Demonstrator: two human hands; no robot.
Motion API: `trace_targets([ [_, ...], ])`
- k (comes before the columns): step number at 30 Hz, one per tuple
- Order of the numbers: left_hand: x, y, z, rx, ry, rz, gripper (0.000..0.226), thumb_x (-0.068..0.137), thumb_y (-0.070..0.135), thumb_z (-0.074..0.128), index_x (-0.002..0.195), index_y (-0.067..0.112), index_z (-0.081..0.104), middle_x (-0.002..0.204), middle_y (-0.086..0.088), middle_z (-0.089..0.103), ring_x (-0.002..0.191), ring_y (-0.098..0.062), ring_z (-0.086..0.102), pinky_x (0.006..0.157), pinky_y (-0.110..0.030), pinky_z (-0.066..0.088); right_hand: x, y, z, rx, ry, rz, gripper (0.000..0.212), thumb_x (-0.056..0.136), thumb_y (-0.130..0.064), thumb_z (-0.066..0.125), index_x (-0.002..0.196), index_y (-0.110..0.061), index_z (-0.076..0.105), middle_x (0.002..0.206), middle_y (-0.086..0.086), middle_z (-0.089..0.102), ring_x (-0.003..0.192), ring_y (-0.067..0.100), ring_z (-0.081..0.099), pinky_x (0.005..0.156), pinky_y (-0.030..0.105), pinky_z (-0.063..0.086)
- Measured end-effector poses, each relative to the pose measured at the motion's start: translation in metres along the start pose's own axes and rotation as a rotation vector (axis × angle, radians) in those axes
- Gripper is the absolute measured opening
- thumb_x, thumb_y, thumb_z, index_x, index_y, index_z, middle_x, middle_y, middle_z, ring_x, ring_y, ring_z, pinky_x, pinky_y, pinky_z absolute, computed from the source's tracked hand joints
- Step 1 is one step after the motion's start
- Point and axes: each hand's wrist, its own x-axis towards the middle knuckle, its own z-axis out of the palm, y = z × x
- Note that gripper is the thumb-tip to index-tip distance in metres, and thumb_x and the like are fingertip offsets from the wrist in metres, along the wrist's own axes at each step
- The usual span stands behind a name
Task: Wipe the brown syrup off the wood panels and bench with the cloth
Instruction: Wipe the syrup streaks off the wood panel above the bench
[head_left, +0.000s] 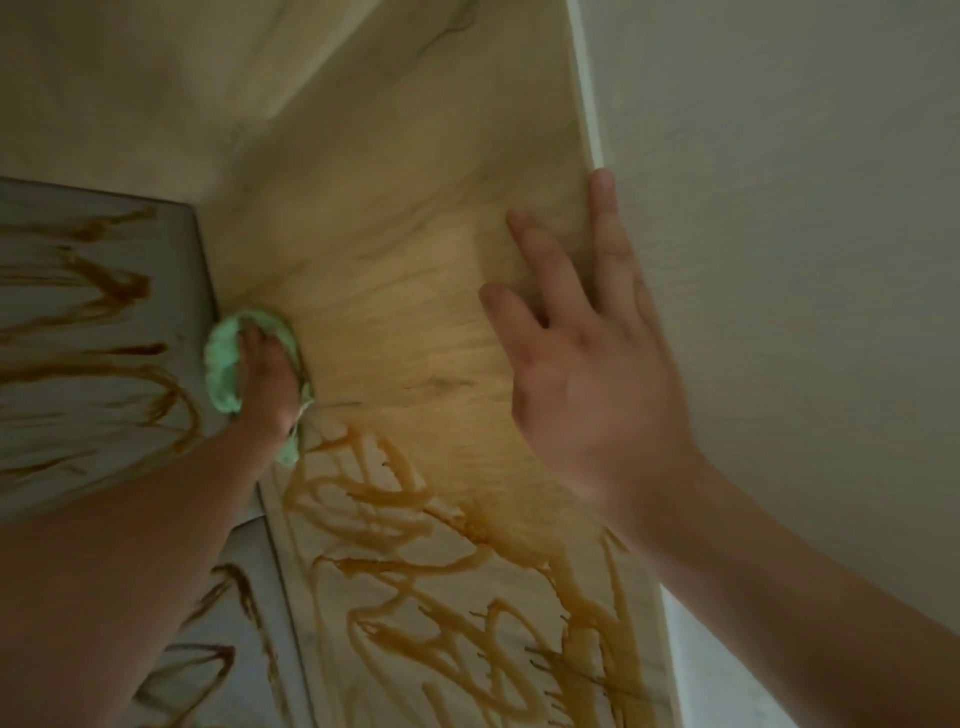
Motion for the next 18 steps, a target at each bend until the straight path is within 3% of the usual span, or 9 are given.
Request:
trace_targets([
  [2, 0.046, -0.060, -0.021, -0.075, 0.049, -0.123, 0.123, 0.041, 0.115, 0.011, 0.151, 0.063, 0.024, 0.165, 0.015, 0.032, 0.151, -0.023, 0.033, 0.122, -0.053, 0.028, -0.002, 0.003, 0.000, -0.006, 0.005, -0.015, 0.055, 0.103, -0.013, 0.010, 0.112, -0.012, 0.064, 0.163, 0.016, 0.038, 0.155, 0.054, 0.004, 0.124, 0.060, 0.024],
  [4, -0.001, -0.056, -0.016, -0.073, 0.089, -0.201, 0.125, 0.043, 0.112, 0.013, 0.155, 0.057, 0.022, 0.165, 0.012, 0.032, 0.148, -0.022, 0.036, 0.122, -0.050, 0.029, -0.001, 0.003, 0.001, -0.021, 0.002, -0.009, 0.054, 0.104, -0.013, 0.010, 0.113, -0.012, 0.063, 0.164, 0.015, 0.037, 0.155, 0.054, 0.003, 0.124, 0.060, 0.023],
  [7, -0.113, -0.025, 0.005, -0.071, 0.053, -0.277, 0.122, 0.054, 0.106, 0.018, 0.159, 0.044, 0.028, 0.161, 0.006, 0.039, 0.144, -0.022, 0.042, 0.122, -0.046, 0.030, 0.000, 0.001, 0.000, -0.024, 0.001, 0.008, 0.035, 0.106, -0.010, 0.030, 0.112, -0.013, 0.064, 0.163, 0.015, 0.037, 0.154, 0.055, 0.005, 0.123, 0.060, 0.019],
  [9, -0.160, -0.002, 0.013, -0.078, -0.015, -0.206, 0.120, 0.058, 0.107, 0.028, 0.160, 0.043, 0.027, 0.163, 0.009, 0.036, 0.146, -0.017, 0.039, 0.123, -0.042, 0.029, -0.001, 0.002, 0.000, -0.019, 0.011, 0.005, 0.032, 0.105, -0.010, 0.033, 0.110, -0.012, 0.065, 0.163, 0.016, 0.038, 0.153, 0.056, 0.006, 0.123, 0.059, 0.016],
  [11, -0.186, 0.030, 0.020, -0.030, -0.101, 0.005, 0.101, 0.076, 0.089, 0.041, 0.163, 0.042, 0.018, 0.167, 0.013, 0.023, 0.150, -0.009, 0.030, 0.123, -0.036, 0.025, -0.002, 0.001, 0.000, -0.011, 0.030, 0.007, 0.037, 0.104, -0.012, 0.028, 0.108, -0.013, 0.065, 0.162, 0.015, 0.040, 0.153, 0.056, 0.007, 0.124, 0.058, 0.014],
  [13, -0.194, 0.063, 0.027, 0.015, -0.104, 0.176, 0.094, 0.084, 0.075, 0.035, 0.165, 0.032, 0.012, 0.171, 0.008, 0.015, 0.155, -0.012, 0.021, 0.126, -0.037, 0.021, -0.001, 0.001, -0.001, 0.001, 0.018, 0.005, 0.040, 0.102, -0.013, 0.024, 0.106, -0.013, 0.064, 0.162, 0.016, 0.040, 0.153, 0.056, 0.006, 0.125, 0.058, 0.012],
  [15, -0.171, 0.070, 0.026, 0.044, -0.080, 0.206, 0.097, 0.087, 0.074, 0.021, 0.165, 0.017, 0.015, 0.172, -0.005, 0.015, 0.158, -0.022, 0.016, 0.129, -0.044, 0.016, -0.001, 0.002, -0.001, -0.004, 0.000, -0.010, 0.040, 0.101, -0.014, 0.024, 0.105, -0.013, 0.063, 0.162, 0.016, 0.038, 0.153, 0.057, 0.005, 0.125, 0.058, 0.010],
  [16, -0.146, 0.062, 0.020, -0.022, -0.029, 0.181, 0.101, 0.085, 0.080, 0.018, 0.164, 0.017, 0.021, 0.170, -0.006, 0.023, 0.156, -0.023, 0.022, 0.128, -0.046, 0.018, -0.002, 0.004, 0.000, -0.011, -0.004, -0.013, 0.039, 0.101, -0.014, 0.025, 0.106, -0.014, 0.063, 0.162, 0.016, 0.038, 0.153, 0.057, 0.004, 0.125, 0.058, 0.010],
  [18, -0.083, 0.026, 0.000, -0.134, 0.038, 0.028, 0.107, 0.072, 0.101, 0.027, 0.158, 0.037, 0.036, 0.160, 0.005, 0.043, 0.146, -0.019, 0.042, 0.123, -0.045, 0.031, -0.002, 0.005, 0.001, -0.037, 0.005, -0.021, 0.036, 0.103, -0.014, 0.027, 0.108, -0.014, 0.064, 0.162, 0.016, 0.038, 0.153, 0.058, 0.005, 0.125, 0.059, 0.009],
])
